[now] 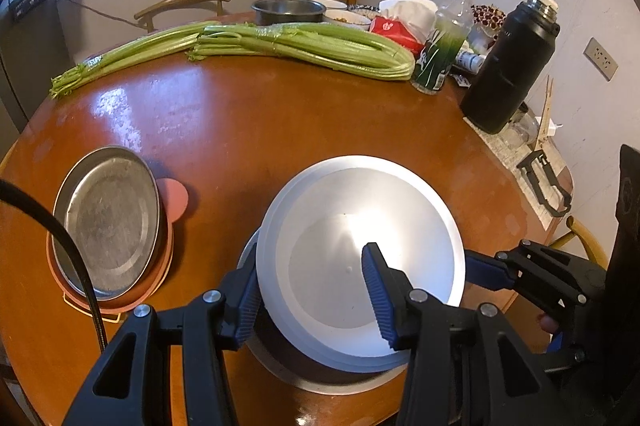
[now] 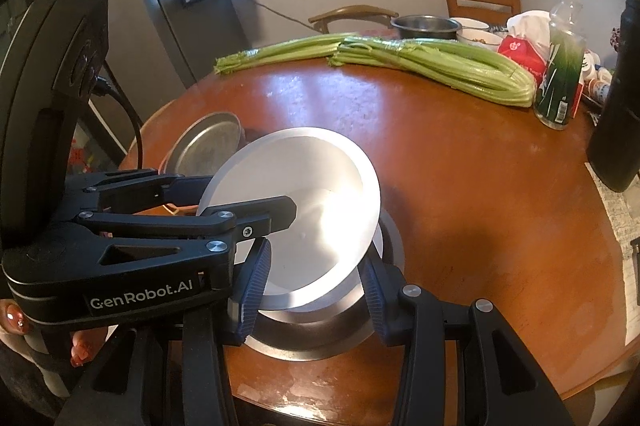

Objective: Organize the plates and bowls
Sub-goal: 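Lower the white bowl into the steel bowl and open the left gripper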

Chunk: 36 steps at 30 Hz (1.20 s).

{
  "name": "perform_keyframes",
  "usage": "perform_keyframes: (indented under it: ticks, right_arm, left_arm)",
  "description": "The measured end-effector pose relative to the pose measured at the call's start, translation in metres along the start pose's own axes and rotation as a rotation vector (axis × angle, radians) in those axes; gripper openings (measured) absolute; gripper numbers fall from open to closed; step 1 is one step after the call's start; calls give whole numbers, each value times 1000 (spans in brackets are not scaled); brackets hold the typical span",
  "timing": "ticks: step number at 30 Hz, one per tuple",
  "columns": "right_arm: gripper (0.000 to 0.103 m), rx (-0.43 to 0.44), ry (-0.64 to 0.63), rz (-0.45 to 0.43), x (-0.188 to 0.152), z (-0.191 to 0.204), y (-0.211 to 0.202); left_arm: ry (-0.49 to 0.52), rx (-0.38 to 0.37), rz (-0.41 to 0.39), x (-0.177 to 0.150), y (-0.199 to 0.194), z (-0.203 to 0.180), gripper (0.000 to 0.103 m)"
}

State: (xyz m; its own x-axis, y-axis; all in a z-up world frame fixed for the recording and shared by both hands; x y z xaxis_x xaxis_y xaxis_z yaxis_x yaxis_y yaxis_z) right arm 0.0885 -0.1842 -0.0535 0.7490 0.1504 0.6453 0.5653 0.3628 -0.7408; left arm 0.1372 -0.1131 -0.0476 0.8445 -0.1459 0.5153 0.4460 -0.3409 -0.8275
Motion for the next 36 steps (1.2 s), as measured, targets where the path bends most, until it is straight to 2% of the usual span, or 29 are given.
perform_keyframes:
  ticks: [18, 36]
  right_arm:
    - [47, -4, -11, 49, -7, 1, 19]
    - [48, -35, -47, 54, -9, 3, 20]
  left_arm:
    - [-14, 11, 40, -8, 18, 9, 48]
    - [-19, 7, 50, -8, 21, 9, 48]
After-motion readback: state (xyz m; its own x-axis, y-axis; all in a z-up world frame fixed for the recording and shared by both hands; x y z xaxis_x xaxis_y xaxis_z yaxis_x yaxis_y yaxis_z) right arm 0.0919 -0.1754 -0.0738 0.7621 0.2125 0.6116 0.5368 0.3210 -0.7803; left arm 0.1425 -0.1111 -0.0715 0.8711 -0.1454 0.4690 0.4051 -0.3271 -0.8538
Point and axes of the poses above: each gripper's, at about its wrist camera, not at the fingertips, and y roughly the way its jaws point, z to its left, x to its top, the point moved 6 cm from there along y, roughly the way its jaws point, and after that the axes turned 8 degrees about -y, right-handed, at the moved point
